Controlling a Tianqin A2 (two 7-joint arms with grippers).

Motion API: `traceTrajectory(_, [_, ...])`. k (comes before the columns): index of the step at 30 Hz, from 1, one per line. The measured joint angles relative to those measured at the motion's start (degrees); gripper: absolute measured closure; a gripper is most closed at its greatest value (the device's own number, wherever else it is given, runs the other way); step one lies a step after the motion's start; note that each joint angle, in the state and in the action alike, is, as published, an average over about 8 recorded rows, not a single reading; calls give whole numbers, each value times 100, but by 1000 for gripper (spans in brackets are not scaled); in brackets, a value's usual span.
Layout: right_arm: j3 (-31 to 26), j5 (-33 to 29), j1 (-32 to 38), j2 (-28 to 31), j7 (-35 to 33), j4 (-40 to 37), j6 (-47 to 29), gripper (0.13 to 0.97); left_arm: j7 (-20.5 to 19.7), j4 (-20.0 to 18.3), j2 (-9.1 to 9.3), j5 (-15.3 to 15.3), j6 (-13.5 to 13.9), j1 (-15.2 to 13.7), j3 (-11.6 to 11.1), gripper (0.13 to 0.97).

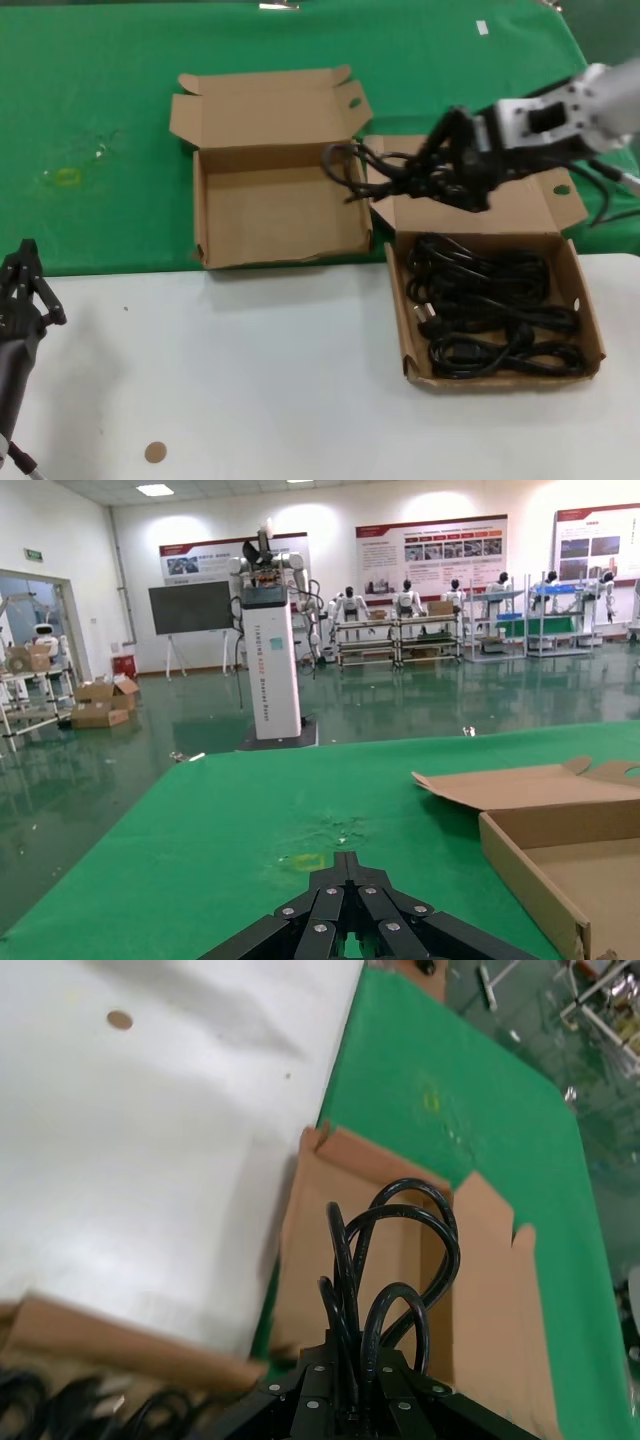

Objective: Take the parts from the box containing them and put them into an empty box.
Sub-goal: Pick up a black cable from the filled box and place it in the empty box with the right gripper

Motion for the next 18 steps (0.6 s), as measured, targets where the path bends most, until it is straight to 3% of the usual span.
traceTrajectory(9, [-309,-240,160,-898,-153,-420,494,915,0,0,0,0,0,0,0,953])
traceTrajectory(18, [-421,-237,44,-1609,-776,-1101,1138,915,0,0,0,0,0,0,0,953])
